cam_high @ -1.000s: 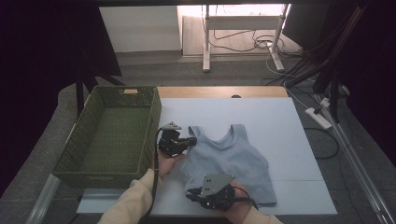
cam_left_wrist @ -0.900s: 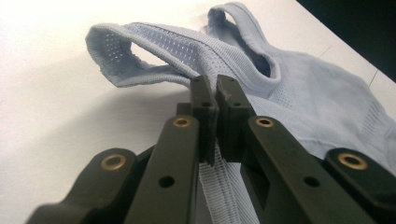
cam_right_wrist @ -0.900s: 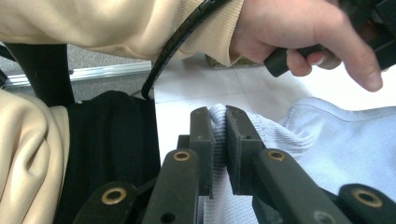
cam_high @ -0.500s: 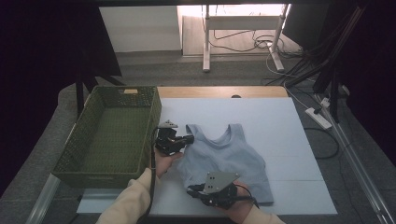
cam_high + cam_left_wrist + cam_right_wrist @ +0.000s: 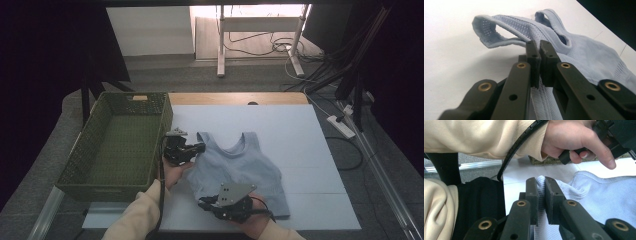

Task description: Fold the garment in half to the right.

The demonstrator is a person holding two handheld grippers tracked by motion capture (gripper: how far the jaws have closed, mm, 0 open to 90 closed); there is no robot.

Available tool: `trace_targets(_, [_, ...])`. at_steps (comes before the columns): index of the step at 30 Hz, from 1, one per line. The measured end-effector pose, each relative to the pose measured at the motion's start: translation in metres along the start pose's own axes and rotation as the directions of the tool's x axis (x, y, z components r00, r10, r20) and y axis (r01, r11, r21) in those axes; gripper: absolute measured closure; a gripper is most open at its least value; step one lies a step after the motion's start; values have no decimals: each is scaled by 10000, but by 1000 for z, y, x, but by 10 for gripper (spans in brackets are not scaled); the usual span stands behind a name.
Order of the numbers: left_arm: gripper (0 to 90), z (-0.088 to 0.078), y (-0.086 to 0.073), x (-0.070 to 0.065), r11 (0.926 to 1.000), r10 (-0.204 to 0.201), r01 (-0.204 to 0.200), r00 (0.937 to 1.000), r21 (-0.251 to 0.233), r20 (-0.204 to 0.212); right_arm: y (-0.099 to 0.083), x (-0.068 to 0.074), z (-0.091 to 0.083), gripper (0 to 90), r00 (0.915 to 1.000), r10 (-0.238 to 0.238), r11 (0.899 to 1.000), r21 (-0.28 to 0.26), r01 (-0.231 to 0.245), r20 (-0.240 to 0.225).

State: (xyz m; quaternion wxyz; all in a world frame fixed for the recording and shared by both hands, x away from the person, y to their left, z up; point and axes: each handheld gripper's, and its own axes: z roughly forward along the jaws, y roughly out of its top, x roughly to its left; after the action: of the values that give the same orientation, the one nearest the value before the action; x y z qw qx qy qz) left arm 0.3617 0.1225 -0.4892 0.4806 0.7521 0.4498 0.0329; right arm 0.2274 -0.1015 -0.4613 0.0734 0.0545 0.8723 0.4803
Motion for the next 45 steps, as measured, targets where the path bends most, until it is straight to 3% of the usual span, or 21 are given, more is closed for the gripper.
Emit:
trace_targets(11, [861,-4,1,1,9999,-103,103,9999,-98,11,1,-2,-2,821,9999,95,9997,-215,-93,108])
trace_targets(18, [861,-21,7,-2,9984,-227,231,9997,-517,77,23,-3,-7,822,9993,-245,9955,-914,268,268])
trace_targets(23, [861,-15,4,-4,9995,-167,167,9999,-277,-21,16,-7,-9,823,9994,-7,9969,-788,35,345])
trace_targets(38, [861,-21,9,-9,9989,-65,63,10000,-455,-44,9,-8,-14,824,9989,105,9966,-827,-67,462])
trace_targets(42, [861,-35,18,-15,9965,-58,54,10000,-840,-43,23,-6,-14,825,9979,-336,9935,-1073,393,546])
trace_targets(45, [861,-46,25,-21,9937,168,-192,9996,-1101,-225,32,-7,-17,825,9967,-508,9885,-1392,592,631])
